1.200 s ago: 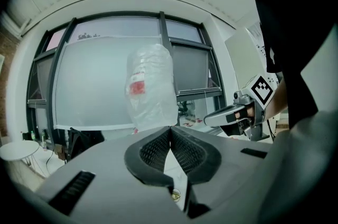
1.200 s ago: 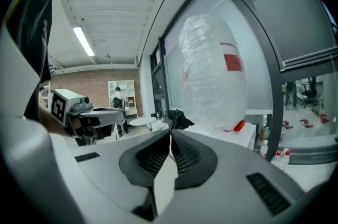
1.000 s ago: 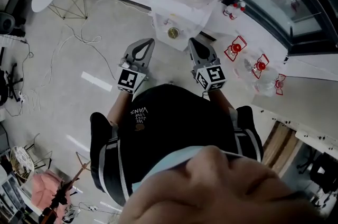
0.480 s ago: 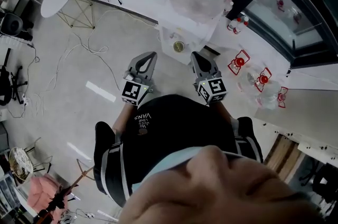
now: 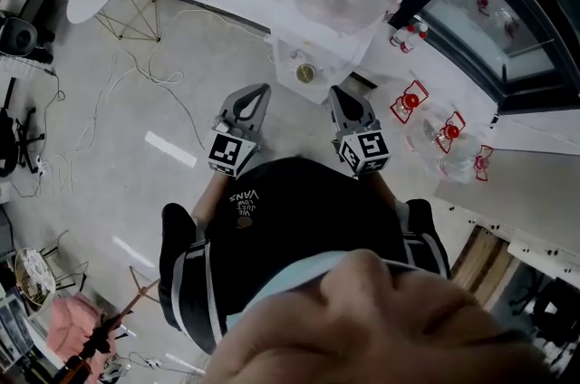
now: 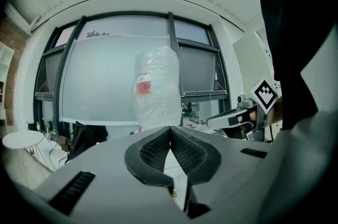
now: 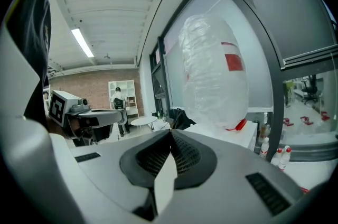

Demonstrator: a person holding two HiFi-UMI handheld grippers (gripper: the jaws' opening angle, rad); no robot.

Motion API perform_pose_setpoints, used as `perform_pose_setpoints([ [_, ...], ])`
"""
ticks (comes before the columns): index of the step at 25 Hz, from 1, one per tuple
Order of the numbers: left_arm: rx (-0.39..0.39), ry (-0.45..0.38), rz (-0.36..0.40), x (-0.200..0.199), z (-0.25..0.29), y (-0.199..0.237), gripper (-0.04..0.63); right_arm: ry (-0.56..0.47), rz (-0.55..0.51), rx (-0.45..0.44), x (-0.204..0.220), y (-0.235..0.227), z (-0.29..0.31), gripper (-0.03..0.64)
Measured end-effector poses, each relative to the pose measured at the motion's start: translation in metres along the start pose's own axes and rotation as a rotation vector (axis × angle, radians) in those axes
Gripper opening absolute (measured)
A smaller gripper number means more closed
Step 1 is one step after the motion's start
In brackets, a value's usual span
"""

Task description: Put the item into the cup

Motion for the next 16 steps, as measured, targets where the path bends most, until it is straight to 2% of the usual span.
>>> perform_pose_setpoints([
  [7, 0.007, 0.013, -0.010, 0.0019, 0.0018, 0.0022, 0.020, -0.007, -0.030, 0.019, 0.0102, -0.0055, 0.0035, 0.041],
  [16, 0.019, 0.024, -0.006, 0.0038, 0.0032, 0.0024, 0.020, -0.009, -0.014, 0.023, 0.0097, -0.0059, 0.0048, 0.041],
])
Point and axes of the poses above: the fingertips, and each gripper's own axes: z forward along the fingers, y to its left, x out of its underside, the point moved 4 cm from there along -z, backward along the fingers, and after that the axes turned 6 degrees about x, right-handed, at the moved point
